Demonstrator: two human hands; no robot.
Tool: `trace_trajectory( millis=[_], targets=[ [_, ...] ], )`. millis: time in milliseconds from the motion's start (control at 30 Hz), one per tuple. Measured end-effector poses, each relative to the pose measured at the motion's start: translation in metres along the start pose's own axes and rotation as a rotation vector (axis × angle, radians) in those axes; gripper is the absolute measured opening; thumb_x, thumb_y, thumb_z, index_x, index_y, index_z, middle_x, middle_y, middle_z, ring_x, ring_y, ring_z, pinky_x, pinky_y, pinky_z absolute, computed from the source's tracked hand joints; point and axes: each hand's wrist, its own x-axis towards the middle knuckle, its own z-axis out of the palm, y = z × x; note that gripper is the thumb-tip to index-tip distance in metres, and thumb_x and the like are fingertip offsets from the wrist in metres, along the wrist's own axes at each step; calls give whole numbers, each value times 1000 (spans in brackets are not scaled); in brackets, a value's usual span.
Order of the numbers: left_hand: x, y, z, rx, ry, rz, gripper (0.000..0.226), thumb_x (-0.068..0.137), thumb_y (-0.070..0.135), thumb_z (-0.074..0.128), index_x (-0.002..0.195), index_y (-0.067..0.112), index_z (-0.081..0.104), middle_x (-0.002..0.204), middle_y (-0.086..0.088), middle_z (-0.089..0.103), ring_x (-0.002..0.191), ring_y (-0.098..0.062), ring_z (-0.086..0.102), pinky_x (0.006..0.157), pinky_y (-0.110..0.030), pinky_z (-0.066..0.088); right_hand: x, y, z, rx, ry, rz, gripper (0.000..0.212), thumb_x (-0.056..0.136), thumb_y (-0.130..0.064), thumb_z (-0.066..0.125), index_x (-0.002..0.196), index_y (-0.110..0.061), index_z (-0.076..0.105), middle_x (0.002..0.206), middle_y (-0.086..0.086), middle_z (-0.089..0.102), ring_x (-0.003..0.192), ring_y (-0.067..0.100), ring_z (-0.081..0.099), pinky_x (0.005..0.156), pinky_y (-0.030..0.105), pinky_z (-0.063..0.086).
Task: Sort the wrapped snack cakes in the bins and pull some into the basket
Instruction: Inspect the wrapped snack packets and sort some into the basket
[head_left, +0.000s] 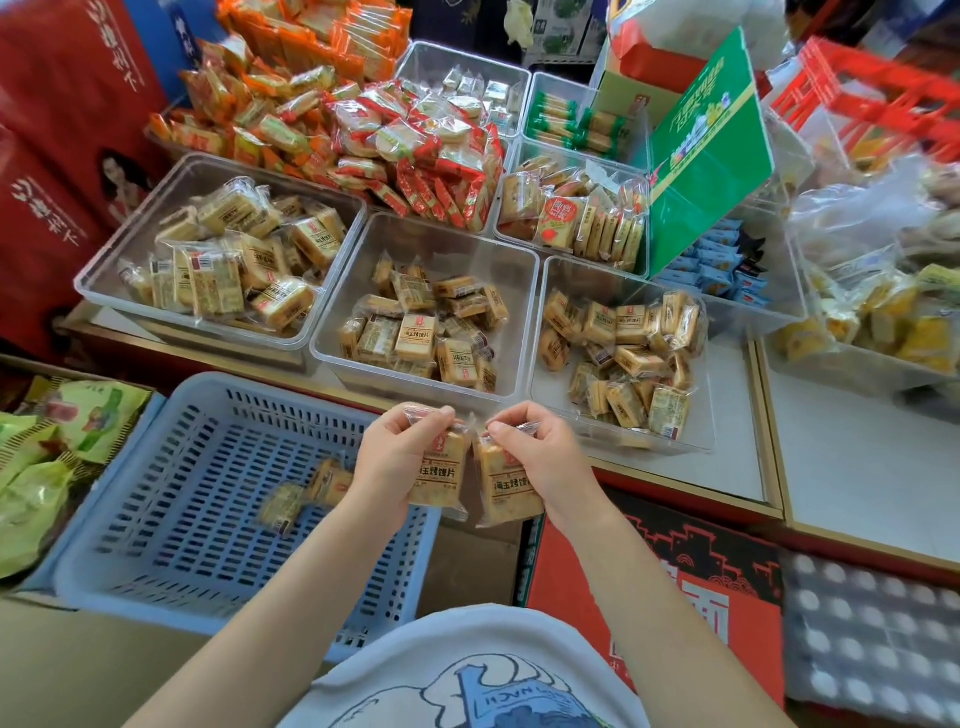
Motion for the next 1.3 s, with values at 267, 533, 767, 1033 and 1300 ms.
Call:
trace_trajectory(
  millis=[267,533,767,1033,1300],
  targets=[
    [-2,2,5,87,141,67,16,95,30,72,91,15,69,88,-8,72,85,-26,69,78,-48,60,4,-1,12,23,37,71,23,100,-38,61,91,-17,60,83,8,69,79,23,66,82,46,57],
    [-4,-10,11,156,-24,-63,23,100,45,61,107,23,66,107,-10,74,96,-27,72,85,-48,61,11,4,24,1,124,97,34,101,-48,56,99,-14,60,100,14,70,99,32,68,92,52,57],
    [0,-17,5,224,-208,38,79,53,55,89,121,33,56,116,-21,67,100,-30,73,87,-50,61,11,3,16,14,81,105,24,103,-39,54,100,-15,60,102,14,70,98,31,68,91,53,56],
    [2,-17,0,202,-173,112,61,70,32,90,121,35,55,106,-14,70,97,-30,73,80,-46,63,9,-4,1,-76,8,10,8,97,-17,62,91,-14,66,89,5,66,85,19,63,75,35,55],
    [-1,-9,-2,175,-257,83,35,82,24,83,111,29,65,97,-7,79,91,-26,76,73,-38,62,6,-4,9,118,120,15,15,100,-17,60,85,-17,64,84,4,65,84,24,61,84,49,56]
  ],
)
